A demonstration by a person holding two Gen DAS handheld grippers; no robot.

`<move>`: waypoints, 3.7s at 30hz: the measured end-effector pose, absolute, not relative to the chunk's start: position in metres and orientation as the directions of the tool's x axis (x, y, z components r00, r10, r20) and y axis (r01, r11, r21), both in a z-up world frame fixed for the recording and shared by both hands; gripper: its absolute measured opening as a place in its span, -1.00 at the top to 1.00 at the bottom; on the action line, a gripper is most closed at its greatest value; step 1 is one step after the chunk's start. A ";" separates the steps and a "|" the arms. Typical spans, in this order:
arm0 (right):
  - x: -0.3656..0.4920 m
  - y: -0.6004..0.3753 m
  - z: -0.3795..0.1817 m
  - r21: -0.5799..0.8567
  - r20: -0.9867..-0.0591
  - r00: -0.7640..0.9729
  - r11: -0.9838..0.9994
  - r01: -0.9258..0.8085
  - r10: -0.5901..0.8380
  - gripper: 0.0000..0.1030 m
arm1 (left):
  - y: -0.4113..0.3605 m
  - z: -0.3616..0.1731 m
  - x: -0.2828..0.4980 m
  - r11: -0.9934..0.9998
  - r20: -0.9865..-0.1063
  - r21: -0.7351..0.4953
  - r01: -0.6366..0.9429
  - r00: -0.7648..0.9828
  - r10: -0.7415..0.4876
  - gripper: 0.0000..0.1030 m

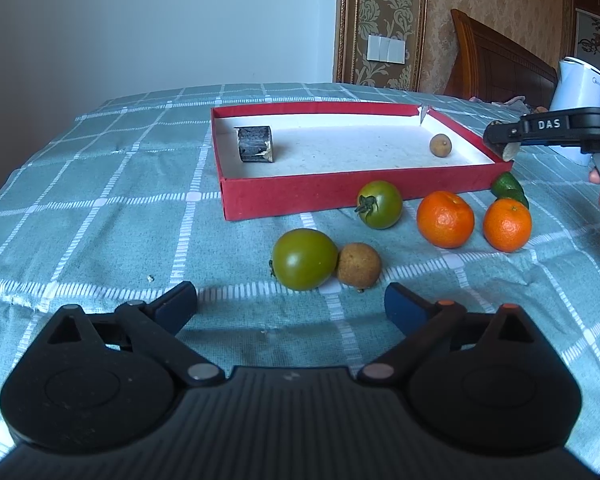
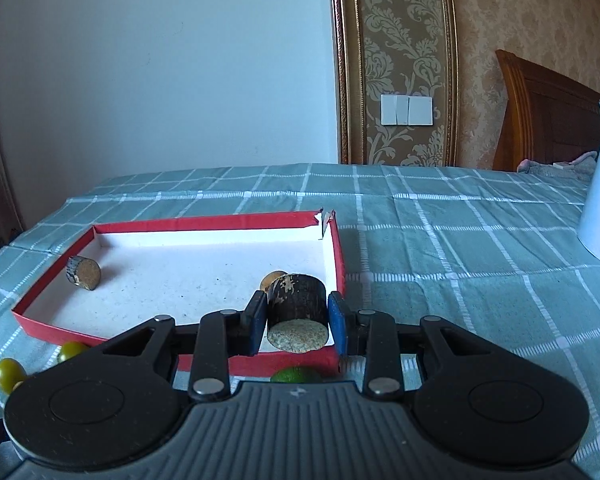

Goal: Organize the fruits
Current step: 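Carry the eggplant slice into the tray beside the kiwi and release, then grasp the green tomato with the left gripper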

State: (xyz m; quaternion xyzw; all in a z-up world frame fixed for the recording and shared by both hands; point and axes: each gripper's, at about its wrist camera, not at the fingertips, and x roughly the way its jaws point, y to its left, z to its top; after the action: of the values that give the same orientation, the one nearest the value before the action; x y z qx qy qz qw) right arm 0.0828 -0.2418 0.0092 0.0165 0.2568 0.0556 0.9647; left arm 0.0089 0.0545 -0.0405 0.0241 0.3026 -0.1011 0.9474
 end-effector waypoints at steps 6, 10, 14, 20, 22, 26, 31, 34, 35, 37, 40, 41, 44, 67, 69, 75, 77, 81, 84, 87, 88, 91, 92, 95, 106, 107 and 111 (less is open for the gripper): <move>0.096 -0.235 0.002 0.032 -0.511 0.854 0.995 -0.098 0.100 0.38 | 0.054 -0.041 0.009 0.978 -0.578 -0.016 0.207 0.796 -0.178 -0.94; 0.106 -0.229 -0.005 0.010 -0.526 0.846 0.995 -0.098 0.088 0.38 | 0.054 -0.041 0.009 0.978 -0.578 -0.015 0.206 0.797 -0.177 -0.95; 0.112 -0.226 -0.012 -0.001 -0.538 0.839 0.995 -0.096 0.080 0.38 | 0.054 -0.041 0.009 0.978 -0.578 -0.016 0.206 0.796 -0.177 -0.95; 0.119 -0.225 -0.017 -0.006 -0.555 0.829 0.996 -0.092 0.073 0.38 | 0.054 -0.041 0.009 0.978 -0.578 -0.015 0.206 0.796 -0.177 -0.96; 0.119 -0.225 -0.018 -0.009 -0.555 0.828 0.996 -0.092 0.072 0.38 | 0.054 -0.041 0.009 0.978 -0.578 -0.016 0.206 0.796 -0.177 -0.96; 0.120 -0.224 -0.018 -0.011 -0.555 0.829 0.996 -0.092 0.071 0.38 | 0.054 -0.041 0.009 0.978 -0.580 -0.018 0.208 0.795 -0.180 -1.00; 0.120 -0.224 -0.019 -0.018 -0.552 0.831 0.996 -0.092 0.067 0.38 | 0.054 -0.041 0.008 0.978 -0.579 -0.020 0.207 0.795 -0.180 -1.00; 0.120 -0.224 -0.019 -0.015 -0.551 0.832 0.996 -0.091 0.068 0.38 | 0.053 -0.041 0.008 0.978 -0.579 -0.019 0.207 0.795 -0.180 -1.00; 0.120 -0.224 -0.019 -0.015 -0.550 0.832 0.996 -0.092 0.068 0.38 | 0.054 -0.041 0.008 0.978 -0.580 -0.020 0.208 0.795 -0.181 -1.00; 0.120 -0.225 -0.019 -0.016 -0.548 0.833 0.995 -0.095 0.071 0.37 | 0.054 -0.041 0.008 0.978 -0.580 -0.019 0.207 0.794 -0.180 -1.00; 0.119 -0.226 -0.019 -0.011 -0.546 0.835 0.995 -0.097 0.075 0.37 | 0.054 -0.041 0.008 0.978 -0.580 -0.019 0.207 0.794 -0.179 -1.00; 0.119 -0.226 -0.019 -0.010 -0.546 0.835 0.995 -0.098 0.076 0.37 | 0.054 -0.041 0.008 0.978 -0.580 -0.018 0.207 0.795 -0.179 -1.00; 0.119 -0.226 -0.018 -0.010 -0.550 0.832 0.995 -0.100 0.078 0.37 | 0.054 -0.042 0.008 0.978 -0.581 -0.017 0.208 0.794 -0.179 -1.00; 0.038 -0.301 -0.019 0.117 -0.505 0.863 0.992 0.037 0.027 -0.29 | 0.051 -0.039 0.003 0.981 -0.548 0.024 0.193 0.823 -0.149 -1.00; 0.038 -0.304 -0.022 0.144 -0.512 0.858 0.989 0.037 0.042 -0.29 | 0.052 -0.039 0.005 0.983 -0.557 0.036 0.180 0.820 -0.130 -1.00; 0.038 -0.307 -0.023 0.162 -0.516 0.855 0.986 0.038 0.052 -0.29 | 0.058 -0.038 0.016 0.984 -0.578 0.081 0.157 0.812 -0.082 -0.88; 0.040 -0.308 -0.024 0.171 -0.523 0.850 0.984 0.038 0.058 -0.29 | 0.059 -0.037 0.021 0.984 -0.572 0.084 0.156 0.816 -0.080 -0.80; 0.042 -0.313 -0.026 0.198 -0.536 0.842 0.979 0.056 0.060 -0.29 | 0.055 -0.036 0.030 0.981 -0.578 0.075 0.181 0.809 -0.105 -0.60; 0.043 -0.317 -0.027 0.214 -0.544 0.837 0.974 0.070 0.060 -0.31 | 0.052 -0.035 0.031 0.974 -0.575 0.065 0.216 0.806 -0.140 -0.27; 0.043 -0.317 -0.028 0.214 -0.546 0.836 0.974 0.070 0.060 -0.31 | 0.051 -0.035 0.031 0.973 -0.574 0.056 0.225 0.805 -0.153 -0.17; 0.043 -0.317 -0.028 0.215 -0.546 0.836 0.974 0.069 0.061 -0.31 | 0.051 -0.035 0.031 0.973 -0.574 0.048 0.227 0.803 -0.159 -0.13; 0.043 -0.317 -0.028 0.214 -0.549 0.834 0.974 0.070 0.061 -0.31 | 0.051 -0.036 0.030 0.972 -0.573 0.032 0.234 0.801 -0.173 -0.02; 0.043 -0.316 -0.027 0.214 -0.548 0.834 0.974 0.070 0.061 -0.31 | 0.050 -0.036 0.030 0.971 -0.572 0.033 0.237 0.801 -0.176 0.00; 0.043 -0.316 -0.027 0.216 -0.549 0.834 0.974 0.070 0.062 -0.31 | 0.047 -0.035 0.027 0.967 -0.568 0.035 0.254 0.801 -0.190 0.22; 0.040 -0.325 -0.028 0.228 -0.546 0.838 0.964 0.139 0.008 -0.52 | 0.044 -0.024 0.023 0.972 -0.543 0.030 0.234 0.820 -0.181 0.39; 0.040 -0.327 -0.029 0.229 -0.553 0.833 0.961 0.154 -0.002 -0.56 | 0.045 -0.019 0.024 0.971 -0.535 0.026 0.236 0.824 -0.186 0.39; 0.040 -0.325 -0.029 0.196 -0.570 0.821 0.966 0.168 -0.027 -0.56 | 0.044 -0.003 0.032 0.971 -0.511 0.020 0.236 0.838 -0.194 0.39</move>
State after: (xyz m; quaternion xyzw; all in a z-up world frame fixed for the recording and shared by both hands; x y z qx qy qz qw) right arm 0.0400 -0.3249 -0.0289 0.1197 0.2946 -0.0515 0.9467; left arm 0.0325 0.0438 -0.0033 0.0409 0.2619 -0.1123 0.9577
